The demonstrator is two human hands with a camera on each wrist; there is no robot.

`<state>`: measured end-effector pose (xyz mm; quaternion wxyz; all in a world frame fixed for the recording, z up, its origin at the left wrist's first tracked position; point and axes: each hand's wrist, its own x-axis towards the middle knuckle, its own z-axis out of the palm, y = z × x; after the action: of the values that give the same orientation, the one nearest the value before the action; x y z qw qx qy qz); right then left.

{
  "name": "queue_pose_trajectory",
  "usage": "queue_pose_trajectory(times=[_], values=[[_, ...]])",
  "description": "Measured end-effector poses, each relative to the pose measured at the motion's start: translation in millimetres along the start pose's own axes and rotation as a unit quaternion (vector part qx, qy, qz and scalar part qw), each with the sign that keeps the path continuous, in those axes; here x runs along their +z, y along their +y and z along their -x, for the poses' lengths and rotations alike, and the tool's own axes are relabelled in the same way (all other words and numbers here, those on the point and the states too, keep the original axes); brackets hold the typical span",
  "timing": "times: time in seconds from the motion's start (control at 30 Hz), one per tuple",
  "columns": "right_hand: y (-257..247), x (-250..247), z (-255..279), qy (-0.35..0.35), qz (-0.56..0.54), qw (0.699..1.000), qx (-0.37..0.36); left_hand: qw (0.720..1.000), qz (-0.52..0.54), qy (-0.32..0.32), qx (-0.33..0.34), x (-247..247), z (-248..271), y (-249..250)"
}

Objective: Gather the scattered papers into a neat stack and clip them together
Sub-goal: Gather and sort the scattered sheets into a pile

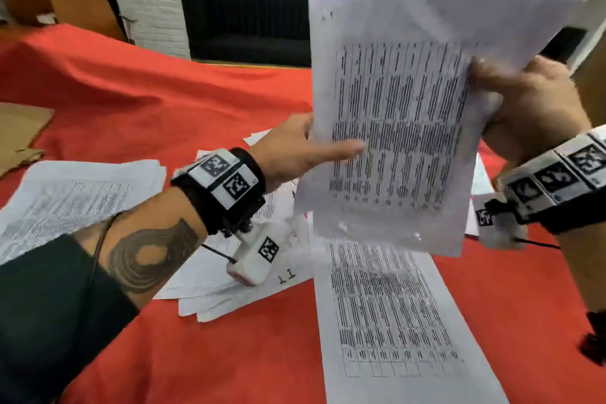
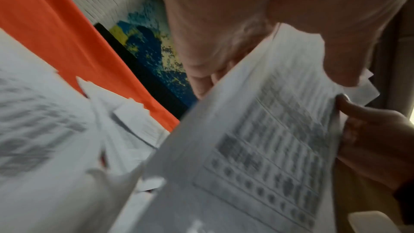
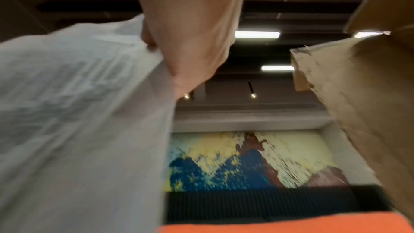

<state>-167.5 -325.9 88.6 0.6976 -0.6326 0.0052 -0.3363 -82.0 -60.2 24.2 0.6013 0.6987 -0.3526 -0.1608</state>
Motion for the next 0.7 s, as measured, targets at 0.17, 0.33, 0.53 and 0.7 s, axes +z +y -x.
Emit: queue_pose_trajectory(times=[0.17,0.33,0.53,0.7], values=[[-31.6,26.4,-17.0,-0.039,0.039,0.995,-0.083,0.967,0.037,0.219,0.129,10.2,-18.3,46.1],[11.6,27.4,-7.1,-0.049,0.159,0.986,-0.008,0.941,0.023,0.307,0.141,-23.0,-10.1,15.9],[99.2,12.7,45.5,-0.13,0.258,0.947,0.142,0.964,-0.051,0.26,0.024,-39.0,24.0,-65.3],[86.8,55.2,35.4,-0.02,0.234,0.972,-0.01,0.95,-0.09,0.286,0.09,-29.1,8.0,-45.5]])
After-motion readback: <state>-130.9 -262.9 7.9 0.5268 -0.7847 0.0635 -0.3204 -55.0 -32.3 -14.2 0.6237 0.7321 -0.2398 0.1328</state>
